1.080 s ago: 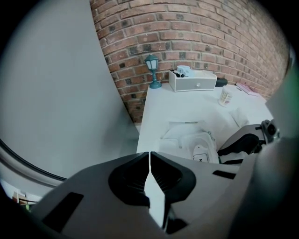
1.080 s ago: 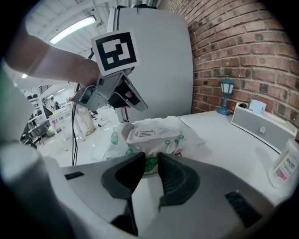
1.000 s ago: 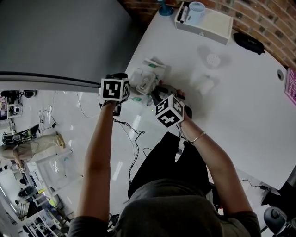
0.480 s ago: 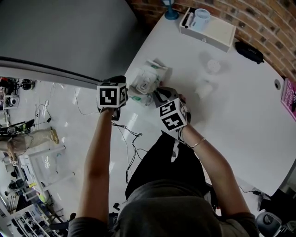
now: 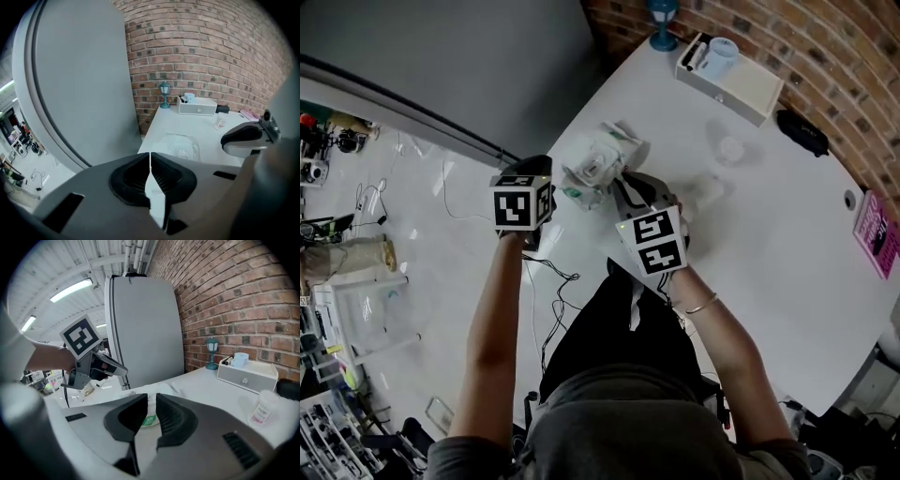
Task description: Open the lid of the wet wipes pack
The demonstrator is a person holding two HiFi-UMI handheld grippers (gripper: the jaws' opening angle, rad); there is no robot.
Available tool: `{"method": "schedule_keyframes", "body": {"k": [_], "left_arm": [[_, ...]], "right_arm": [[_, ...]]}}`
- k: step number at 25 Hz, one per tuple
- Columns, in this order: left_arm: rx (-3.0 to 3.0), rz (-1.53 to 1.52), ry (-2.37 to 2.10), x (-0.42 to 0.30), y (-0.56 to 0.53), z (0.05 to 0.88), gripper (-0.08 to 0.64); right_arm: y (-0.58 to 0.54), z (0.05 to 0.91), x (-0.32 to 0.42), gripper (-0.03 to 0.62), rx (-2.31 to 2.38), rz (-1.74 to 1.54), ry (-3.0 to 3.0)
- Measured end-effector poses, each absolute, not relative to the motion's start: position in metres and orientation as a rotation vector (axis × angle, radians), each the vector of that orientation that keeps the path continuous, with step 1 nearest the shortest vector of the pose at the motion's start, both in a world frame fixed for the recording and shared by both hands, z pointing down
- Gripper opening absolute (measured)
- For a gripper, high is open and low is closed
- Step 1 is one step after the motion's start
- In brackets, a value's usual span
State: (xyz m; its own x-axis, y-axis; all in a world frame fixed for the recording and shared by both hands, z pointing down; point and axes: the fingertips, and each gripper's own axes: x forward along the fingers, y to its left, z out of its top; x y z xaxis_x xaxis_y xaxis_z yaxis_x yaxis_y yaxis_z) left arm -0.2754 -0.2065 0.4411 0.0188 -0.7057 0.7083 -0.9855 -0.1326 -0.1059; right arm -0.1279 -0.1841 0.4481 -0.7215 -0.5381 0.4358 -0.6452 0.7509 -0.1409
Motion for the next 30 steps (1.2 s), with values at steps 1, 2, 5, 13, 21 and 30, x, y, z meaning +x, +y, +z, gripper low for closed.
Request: {"method": "schedule_keyframes", "body": {"k": [1,2,5,13,21,30], "left_arm": [[1.878,0.876,-1.731,-0.275,-0.202,0.439,0.028],[1.876,0.857,-1.741,-0.275,-0.199,0.437,0.029],[1.881,0.793,-1.774,-0.275,-0.19,0.428,0.028],[1.894,0.649,-1.838,-0.271,-0.158,0.412,0.028],[1.849,0.46,-1.927,-0.277,-0.132,0.403,0.028],[1.79,0.345,-2.004,-0.286,-0.109,0.4,0.028]], "right_arm": [[-0.183,0.445,-0.126,0.061,0.91,0.405,-2.586],[-0.183,0.442,-0.125,0.058,0.91,0.407,-2.591],[-0.18,0.435,-0.123,0.051,0.912,0.39,-2.602],[-0.173,0.411,-0.12,0.008,0.898,0.33,-2.649],[-0.166,0.397,-0.109,0.006,0.9,0.304,-2.648],[-0.164,0.384,-0.104,0.005,0.885,0.256,-2.666]]}}
